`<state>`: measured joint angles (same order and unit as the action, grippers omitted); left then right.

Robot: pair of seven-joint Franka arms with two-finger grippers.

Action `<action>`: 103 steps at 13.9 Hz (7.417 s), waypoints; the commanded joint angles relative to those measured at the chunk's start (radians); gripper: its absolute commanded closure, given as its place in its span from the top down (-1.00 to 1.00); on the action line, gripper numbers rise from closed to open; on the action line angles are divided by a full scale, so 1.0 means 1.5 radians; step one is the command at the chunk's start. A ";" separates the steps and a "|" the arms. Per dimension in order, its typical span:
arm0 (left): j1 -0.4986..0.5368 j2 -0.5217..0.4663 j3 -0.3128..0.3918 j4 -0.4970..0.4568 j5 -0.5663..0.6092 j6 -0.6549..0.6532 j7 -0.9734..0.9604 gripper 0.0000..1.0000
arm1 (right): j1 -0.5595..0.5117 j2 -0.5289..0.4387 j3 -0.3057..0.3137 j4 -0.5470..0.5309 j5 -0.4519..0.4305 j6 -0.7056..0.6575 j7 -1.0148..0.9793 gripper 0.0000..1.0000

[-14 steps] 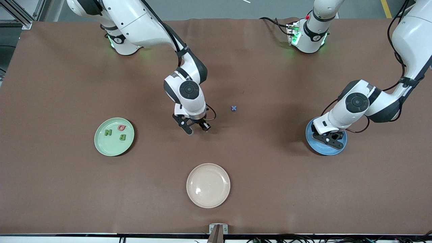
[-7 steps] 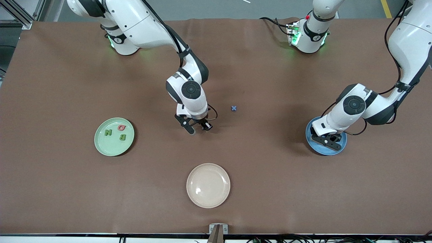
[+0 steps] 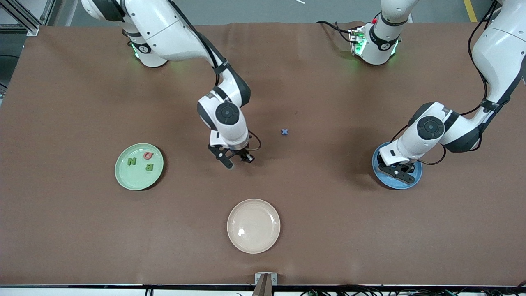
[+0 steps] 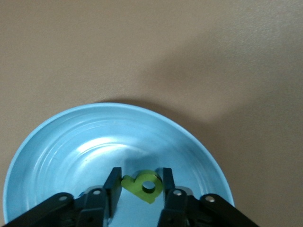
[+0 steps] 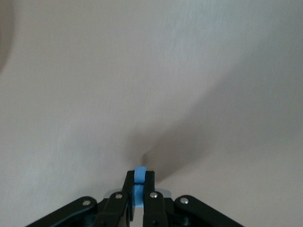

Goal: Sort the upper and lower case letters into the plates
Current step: 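Release the b on blue plate while the right gripper places G on green plate, then move the left gripper down to the blue x while the right gripper withdraws, then grasp the blue x with the left gripper while the right gripper retracts, then carry the blue x with the left gripper over the blue plate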

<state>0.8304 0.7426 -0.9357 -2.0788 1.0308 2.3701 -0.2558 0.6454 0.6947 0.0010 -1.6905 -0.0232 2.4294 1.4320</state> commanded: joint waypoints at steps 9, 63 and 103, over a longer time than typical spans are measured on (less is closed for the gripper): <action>0.015 -0.090 -0.145 0.005 -0.187 -0.150 -0.069 1.00 | -0.320 -0.131 0.007 -0.054 -0.001 -0.203 -0.560 -1.00; -0.592 0.062 0.095 0.138 -0.247 -0.032 -0.689 -0.06 | -0.503 -0.209 0.012 0.287 0.003 -0.682 -0.997 1.00; 0.096 0.020 -0.218 0.071 -0.061 -0.307 0.050 -0.78 | -0.439 -0.487 -0.031 0.070 0.019 -0.663 -1.003 1.00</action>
<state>0.9418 0.7767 -1.2607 -1.9070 0.8468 1.8553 -0.1956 -0.0184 0.0026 -0.0377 -1.5492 -0.0093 1.4147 -0.0668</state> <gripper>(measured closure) 0.749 0.000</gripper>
